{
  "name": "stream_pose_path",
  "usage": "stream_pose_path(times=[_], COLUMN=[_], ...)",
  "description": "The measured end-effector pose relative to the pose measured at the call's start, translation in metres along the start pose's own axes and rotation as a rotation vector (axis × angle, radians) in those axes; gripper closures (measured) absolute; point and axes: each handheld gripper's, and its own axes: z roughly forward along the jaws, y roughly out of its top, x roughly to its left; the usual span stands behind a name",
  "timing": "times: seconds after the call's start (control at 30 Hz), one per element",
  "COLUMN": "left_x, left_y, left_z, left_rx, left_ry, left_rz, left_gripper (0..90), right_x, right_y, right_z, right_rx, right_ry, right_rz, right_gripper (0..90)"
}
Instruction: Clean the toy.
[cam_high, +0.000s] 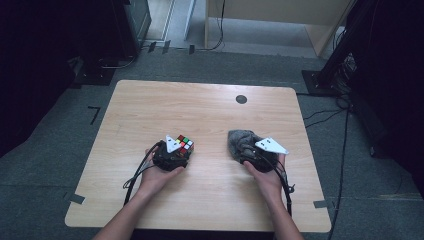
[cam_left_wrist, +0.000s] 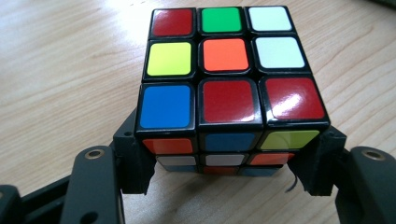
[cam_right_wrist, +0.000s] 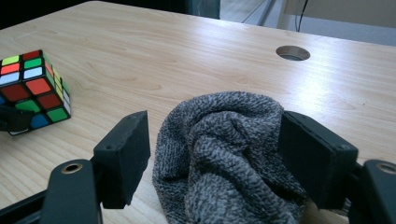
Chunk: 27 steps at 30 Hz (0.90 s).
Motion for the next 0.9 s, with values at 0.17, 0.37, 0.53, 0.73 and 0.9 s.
stream_pose_path(times=[0.17, 0.37, 0.53, 0.73, 0.9], left_x=[0.001, 0.003, 0.005, 0.014, 0.027], left_y=[0.001, -0.002, -0.002, -0.005, -0.016], left_z=[0.001, -0.004, -0.017, -0.045, -0.056], left_rx=[0.005, -0.035, -0.04, -0.066, -0.029], left_ry=[-0.007, -0.036, -0.058, -0.106, -0.067], left_rz=[-0.007, -0.025, -0.026, -0.066, -0.063], left_gripper=[34.6, 24.2, 13.1, 9.3, 4.3], right_x=[0.001, 0.003, -0.002, -0.009, -0.019], right_y=[-0.002, 0.001, 0.005, 0.005, -0.001], right_z=[0.001, -0.001, -0.005, -0.017, -0.034], right_rx=[0.015, 0.003, 0.0, 0.048, 0.054], right_ry=[-0.007, 0.016, 0.065, 0.072, 0.055], right_rz=[-0.004, 0.002, 0.072, 0.083, 0.093], right_gripper=[26.8, 24.7, 18.8, 13.0, 12.9])
